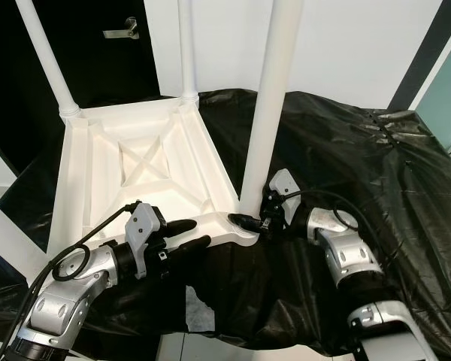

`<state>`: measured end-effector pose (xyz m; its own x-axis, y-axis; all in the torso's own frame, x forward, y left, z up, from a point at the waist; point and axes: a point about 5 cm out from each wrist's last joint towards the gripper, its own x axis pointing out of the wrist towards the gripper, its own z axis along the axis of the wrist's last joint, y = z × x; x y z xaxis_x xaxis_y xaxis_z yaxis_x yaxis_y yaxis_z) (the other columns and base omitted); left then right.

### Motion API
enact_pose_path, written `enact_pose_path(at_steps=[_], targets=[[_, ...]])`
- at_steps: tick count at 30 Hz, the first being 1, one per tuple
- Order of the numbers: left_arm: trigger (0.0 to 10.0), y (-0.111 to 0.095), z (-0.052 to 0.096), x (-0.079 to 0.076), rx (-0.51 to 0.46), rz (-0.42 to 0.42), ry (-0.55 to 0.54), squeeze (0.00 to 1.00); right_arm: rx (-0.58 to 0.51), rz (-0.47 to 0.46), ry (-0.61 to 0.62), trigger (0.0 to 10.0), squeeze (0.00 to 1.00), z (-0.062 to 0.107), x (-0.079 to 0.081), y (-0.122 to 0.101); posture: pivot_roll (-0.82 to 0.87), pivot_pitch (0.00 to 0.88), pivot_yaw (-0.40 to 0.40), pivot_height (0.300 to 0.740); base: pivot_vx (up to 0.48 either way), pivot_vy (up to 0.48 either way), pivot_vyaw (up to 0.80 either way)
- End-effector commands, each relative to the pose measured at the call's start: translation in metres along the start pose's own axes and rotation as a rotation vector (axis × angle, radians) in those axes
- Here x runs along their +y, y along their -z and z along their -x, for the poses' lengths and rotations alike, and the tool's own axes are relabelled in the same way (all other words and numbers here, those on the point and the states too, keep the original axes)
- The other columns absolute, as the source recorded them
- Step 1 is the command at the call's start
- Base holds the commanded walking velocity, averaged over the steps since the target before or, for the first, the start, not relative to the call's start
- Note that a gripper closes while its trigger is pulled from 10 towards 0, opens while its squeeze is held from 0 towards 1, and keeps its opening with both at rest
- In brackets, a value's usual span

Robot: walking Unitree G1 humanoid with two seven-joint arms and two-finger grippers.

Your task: Building children table

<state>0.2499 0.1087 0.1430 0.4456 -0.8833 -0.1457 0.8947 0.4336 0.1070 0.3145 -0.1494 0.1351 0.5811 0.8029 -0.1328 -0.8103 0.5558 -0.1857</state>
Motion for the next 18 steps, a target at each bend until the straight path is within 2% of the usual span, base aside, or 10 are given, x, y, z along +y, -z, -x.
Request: enact_pose_path(at_steps=[1, 2, 3, 5, 8, 10, 11, 15, 17, 18], targets=[[10.0, 0.001, 0.001, 0.001, 0.008, -0.003, -0.041, 0.00, 0.031, -0.018, 0.039, 10.0, 0.00, -0.002, 0.004, 0.006, 0.01, 0.000, -0.045, 0.740, 0.000, 0.000, 0.00], [10.0, 0.002, 0.000, 0.000, 0.009, 0.001, -0.038, 0.00, 0.038, -0.020, 0.096, 10.0, 0.00, -0.003, 0.008, 0.008, 0.01, 0.000, -0.041, 0.740, 0.000, 0.000, 0.00], [10.0, 0.002, 0.000, 0.000, 0.009, 0.001, -0.038, 0.00, 0.038, -0.020, 0.096, 10.0, 0.00, -0.003, 0.008, 0.008, 0.01, 0.000, -0.041, 0.740, 0.000, 0.000, 0.00], [10.0, 0.003, -0.001, -0.001, 0.011, 0.007, -0.037, 0.00, 0.038, -0.069, 0.202, 10.0, 0.00, -0.007, 0.019, 0.012, 0.00, 0.000, -0.034, 0.740, 0.000, 0.000, 0.00], [10.0, 0.003, -0.002, -0.001, 0.010, 0.008, -0.037, 0.00, 0.041, -0.103, 0.255, 10.0, 0.00, -0.011, 0.025, 0.015, 0.00, 0.000, -0.032, 0.740, 0.000, 0.000, 0.00], [10.0, 0.003, -0.003, 0.000, 0.010, 0.011, -0.039, 0.00, 0.055, -0.154, 0.379, 10.0, 0.00, -0.016, 0.035, 0.019, -0.01, 0.000, -0.031, 0.740, 0.000, 0.000, 0.00], [10.0, 0.003, -0.003, 0.000, 0.010, 0.011, -0.039, 0.00, 0.055, -0.154, 0.379, 10.0, 0.00, -0.016, 0.035, 0.019, -0.01, 0.000, -0.031, 0.740, 0.000, 0.000, 0.00], [10.0, 0.003, -0.003, 0.000, 0.011, 0.016, -0.042, 0.00, 0.058, -0.171, 0.596, 10.0, 0.00, -0.023, 0.042, 0.016, 0.00, 0.000, -0.032, 0.740, 0.000, 0.000, 0.00], [10.0, 0.003, -0.003, 0.000, 0.011, 0.016, -0.042, 0.00, 0.058, -0.171, 0.596, 10.0, 0.00, -0.023, 0.042, 0.016, 0.00, 0.000, -0.032, 0.740, 0.000, 0.000, 0.00], [10.0, 0.003, -0.002, 0.000, 0.011, 0.017, -0.043, 0.00, 0.060, -0.174, 0.655, 10.0, 0.00, -0.024, 0.043, 0.015, 0.00, 0.000, -0.032, 0.740, 0.000, 0.000, 0.00]])
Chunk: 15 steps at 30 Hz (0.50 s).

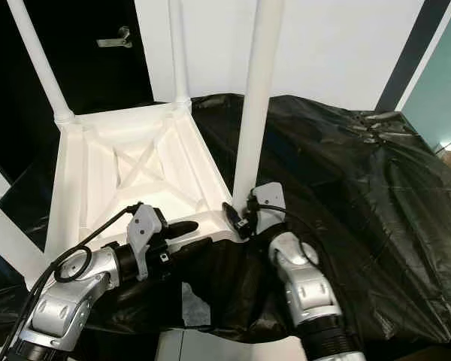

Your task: Building children table

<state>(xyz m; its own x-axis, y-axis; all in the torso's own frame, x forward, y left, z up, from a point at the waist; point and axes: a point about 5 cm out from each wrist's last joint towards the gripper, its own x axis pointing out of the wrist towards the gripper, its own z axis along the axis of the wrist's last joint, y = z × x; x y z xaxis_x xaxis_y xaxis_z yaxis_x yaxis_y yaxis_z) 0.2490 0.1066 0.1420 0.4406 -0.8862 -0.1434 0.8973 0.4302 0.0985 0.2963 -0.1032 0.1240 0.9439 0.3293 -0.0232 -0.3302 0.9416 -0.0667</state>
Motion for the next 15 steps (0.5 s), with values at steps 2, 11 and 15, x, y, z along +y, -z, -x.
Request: enact_pose_path(at_steps=[2, 11, 15], targets=[[10.0, 0.003, 0.000, 0.001, 0.014, 0.011, -0.050, 0.00, 0.091, -0.034, 0.107, 10.0, 0.00, 0.002, 0.004, 0.015, 0.00, 0.000, -0.030, 0.740, 0.000, 0.000, 0.00], [10.0, 0.003, 0.001, 0.000, 0.019, 0.013, -0.042, 0.00, 0.047, -0.065, 0.064, 10.0, 0.00, 0.003, 0.020, 0.005, -0.01, 0.000, -0.015, 0.740, 0.000, 0.000, 0.00], [10.0, 0.001, 0.000, 0.001, 0.013, 0.013, -0.043, 0.00, 0.021, -0.060, 0.048, 10.0, 1.00, 0.004, 0.019, 0.000, -0.01, 0.000, -0.014, 0.740, 0.000, 0.000, 0.00]])
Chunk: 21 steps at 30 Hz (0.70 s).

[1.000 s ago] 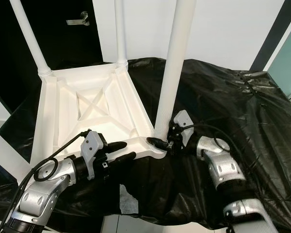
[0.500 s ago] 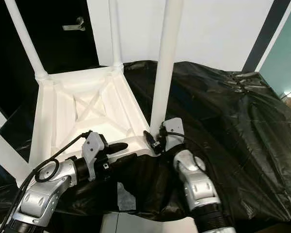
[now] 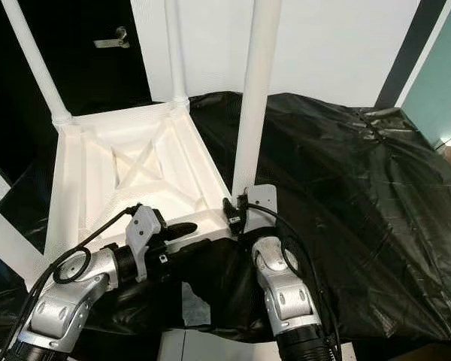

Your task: Building children table

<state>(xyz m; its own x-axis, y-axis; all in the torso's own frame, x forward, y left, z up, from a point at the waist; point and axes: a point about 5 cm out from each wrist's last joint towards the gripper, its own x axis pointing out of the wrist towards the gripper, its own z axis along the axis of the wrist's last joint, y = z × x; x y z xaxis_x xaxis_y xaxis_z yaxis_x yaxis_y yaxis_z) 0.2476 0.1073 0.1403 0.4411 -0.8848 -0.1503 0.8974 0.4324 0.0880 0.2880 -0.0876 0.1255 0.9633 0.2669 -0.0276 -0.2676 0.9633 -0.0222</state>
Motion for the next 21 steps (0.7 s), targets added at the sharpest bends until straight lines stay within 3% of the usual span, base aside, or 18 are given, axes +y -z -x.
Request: enact_pose_path(at_steps=[1, 5, 10, 16, 17, 21], targets=[[10.0, -0.001, -0.001, 0.002, 0.006, 0.002, -0.043, 0.00, 0.014, -0.013, -0.016, 10.0, 1.00, 0.002, 0.002, 0.003, -0.01, 0.000, -0.014, 0.740, 0.000, 0.000, 0.00], [10.0, -0.001, -0.001, 0.002, 0.005, 0.003, -0.043, 0.00, 0.003, -0.004, -0.029, 10.0, 1.00, 0.002, 0.000, 0.001, -0.01, 0.000, -0.014, 0.740, 0.000, 0.000, 0.00], [10.0, -0.001, -0.001, 0.001, 0.006, 0.006, -0.041, 0.00, -0.032, 0.022, -0.106, 10.0, 1.00, 0.010, -0.013, -0.004, -0.01, 0.000, -0.016, 0.740, 0.000, 0.000, 0.00], [10.0, -0.002, 0.000, 0.001, 0.007, 0.005, -0.041, 0.00, -0.024, 0.083, -0.288, 10.0, 1.00, 0.026, -0.034, -0.002, -0.01, 0.000, -0.017, 0.740, 0.000, 0.000, 0.00], [10.0, -0.002, 0.000, 0.001, 0.006, 0.005, -0.041, 0.00, -0.013, 0.080, -0.340, 10.0, 0.00, 0.029, -0.039, -0.001, -0.01, 0.000, -0.020, 0.740, 0.000, 0.000, 0.00], [10.0, -0.002, 0.000, 0.001, 0.006, 0.003, -0.042, 0.00, -0.006, 0.079, -0.383, 10.0, 0.00, 0.031, -0.046, 0.001, -0.01, 0.000, -0.022, 0.740, 0.000, 0.000, 0.00]])
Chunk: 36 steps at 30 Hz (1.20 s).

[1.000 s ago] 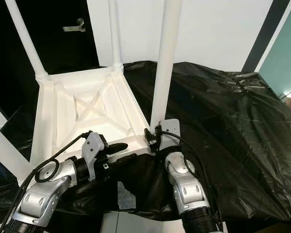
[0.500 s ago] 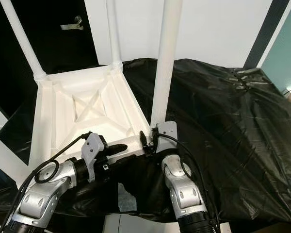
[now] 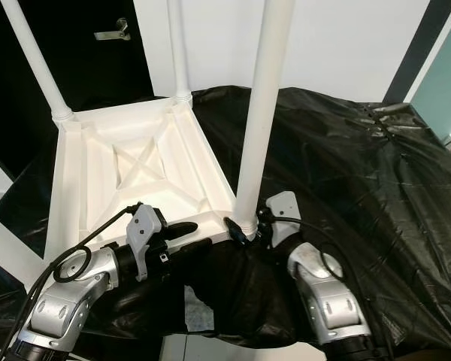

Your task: Building children table

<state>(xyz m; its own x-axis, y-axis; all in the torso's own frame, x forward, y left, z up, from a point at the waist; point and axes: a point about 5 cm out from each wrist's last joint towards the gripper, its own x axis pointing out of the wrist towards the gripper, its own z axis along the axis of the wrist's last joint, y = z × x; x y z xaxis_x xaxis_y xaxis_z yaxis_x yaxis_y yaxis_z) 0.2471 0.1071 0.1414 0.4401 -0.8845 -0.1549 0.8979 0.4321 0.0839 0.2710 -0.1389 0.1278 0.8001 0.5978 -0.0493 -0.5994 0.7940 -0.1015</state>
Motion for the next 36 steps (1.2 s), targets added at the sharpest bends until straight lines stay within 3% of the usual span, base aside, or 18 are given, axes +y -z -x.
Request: enact_pose_path(at_steps=[1, 3, 5, 8, 13, 19, 20, 25, 30, 31, 32, 33, 36], targets=[[10.0, -0.001, 0.000, 0.002, 0.000, -0.001, -0.045, 0.00, 0.003, 0.002, -0.059, 10.0, 0.00, 0.002, -0.009, 0.002, 0.00, 0.000, -0.022, 0.740, 0.000, 0.000, 0.00], [10.0, -0.002, -0.001, 0.002, -0.002, -0.001, -0.048, 0.00, 0.021, 0.042, -0.122, 10.0, 0.00, 0.000, -0.027, -0.002, 0.00, 0.000, -0.024, 0.740, 0.000, 0.000, 0.00], [10.0, -0.002, -0.001, 0.002, -0.004, -0.002, -0.047, 0.00, 0.037, 0.072, -0.168, 10.0, 0.00, -0.003, -0.033, -0.005, 0.01, 0.000, -0.028, 0.740, 0.000, 0.000, 0.00], [10.0, -0.002, -0.001, 0.003, -0.004, -0.004, -0.049, 0.00, 0.048, 0.092, -0.191, 10.0, 0.00, -0.006, -0.035, -0.006, 0.01, 0.000, -0.033, 0.740, 0.000, 0.000, 0.00], [10.0, -0.002, 0.002, 0.007, -0.002, -0.014, -0.067, 0.00, 0.095, 0.200, -0.329, 10.0, 0.00, -0.024, -0.040, -0.012, 0.03, 0.000, -0.045, 0.740, 0.000, 0.000, 0.00], [10.0, -0.002, 0.002, 0.007, -0.001, -0.016, -0.071, 0.00, 0.091, 0.216, -0.387, 10.0, 0.00, -0.032, -0.037, -0.014, 0.03, 0.000, -0.048, 0.740, 0.000, 0.000, 0.00], [10.0, -0.002, 0.002, 0.007, -0.002, -0.017, -0.073, 0.00, 0.085, 0.232, -0.417, 0.0, 0.00, -0.036, -0.035, -0.014, 0.04, 0.000, -0.050, 0.740, 0.000, 0.000, 0.00], [10.0, -0.002, 0.002, 0.007, -0.003, -0.019, -0.077, 0.00, 0.081, 0.249, -0.459, 0.0, 0.00, -0.042, -0.031, -0.012, 0.05, 0.000, -0.058, 0.740, 0.000, 0.000, 0.00], [10.0, -0.001, 0.003, 0.006, -0.001, -0.016, -0.080, 0.00, 0.086, 0.219, -0.444, 0.0, 0.00, -0.037, -0.030, -0.004, 0.04, 0.000, -0.058, 0.740, 0.000, 0.000, 0.00], [10.0, -0.001, 0.003, 0.005, -0.001, -0.015, -0.080, 0.00, 0.076, 0.190, -0.418, 2.2, 0.00, -0.035, -0.029, -0.003, 0.04, 0.000, -0.056, 0.740, 0.000, 0.000, 0.00], [10.0, -0.001, 0.003, 0.005, 0.000, -0.014, -0.078, 0.00, 0.068, 0.169, -0.394, 6.6, 0.00, -0.034, -0.028, -0.002, 0.04, 0.000, -0.052, 0.740, 0.000, 0.000, 0.00], [10.0, -0.001, 0.003, 0.005, 0.001, -0.016, -0.074, 0.00, 0.057, 0.153, -0.370, 10.0, 0.00, -0.032, -0.026, -0.002, 0.04, 0.000, -0.050, 0.740, 0.000, 0.000, 0.00], [10.0, -0.001, 0.003, 0.006, 0.003, -0.016, -0.071, 0.00, 0.045, 0.129, -0.333, 10.0, 0.00, -0.031, -0.022, -0.001, 0.03, 0.000, -0.043, 0.740, 0.000, 0.000, 0.00]])
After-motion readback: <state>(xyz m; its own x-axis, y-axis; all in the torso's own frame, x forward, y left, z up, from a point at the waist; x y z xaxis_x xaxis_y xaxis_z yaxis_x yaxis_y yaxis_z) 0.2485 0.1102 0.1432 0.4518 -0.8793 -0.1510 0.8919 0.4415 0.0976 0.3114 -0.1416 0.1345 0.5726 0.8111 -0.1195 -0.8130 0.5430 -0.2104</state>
